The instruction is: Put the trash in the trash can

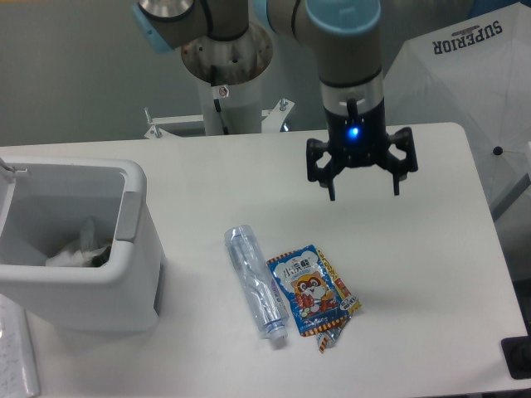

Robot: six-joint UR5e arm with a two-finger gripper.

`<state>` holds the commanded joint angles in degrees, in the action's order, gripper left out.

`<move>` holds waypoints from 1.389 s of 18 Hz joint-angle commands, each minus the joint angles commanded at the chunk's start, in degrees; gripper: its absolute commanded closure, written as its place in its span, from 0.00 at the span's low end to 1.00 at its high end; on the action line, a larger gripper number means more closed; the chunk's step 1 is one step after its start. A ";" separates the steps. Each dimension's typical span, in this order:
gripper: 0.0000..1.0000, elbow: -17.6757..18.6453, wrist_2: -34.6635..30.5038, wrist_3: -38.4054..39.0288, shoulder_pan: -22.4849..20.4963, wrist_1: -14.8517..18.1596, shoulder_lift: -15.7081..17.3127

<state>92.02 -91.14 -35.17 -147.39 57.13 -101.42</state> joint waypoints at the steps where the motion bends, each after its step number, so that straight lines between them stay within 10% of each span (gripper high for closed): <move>1: 0.00 0.17 0.26 2.89 0.17 -0.09 -0.62; 13: 0.00 -6.76 7.73 25.84 7.11 -2.29 -15.90; 20: 0.00 -7.20 7.12 29.99 10.28 -11.77 -22.94; 25: 0.00 -8.35 6.94 33.07 11.69 -12.66 -26.46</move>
<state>83.67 -84.20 -2.11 -135.70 44.47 -127.87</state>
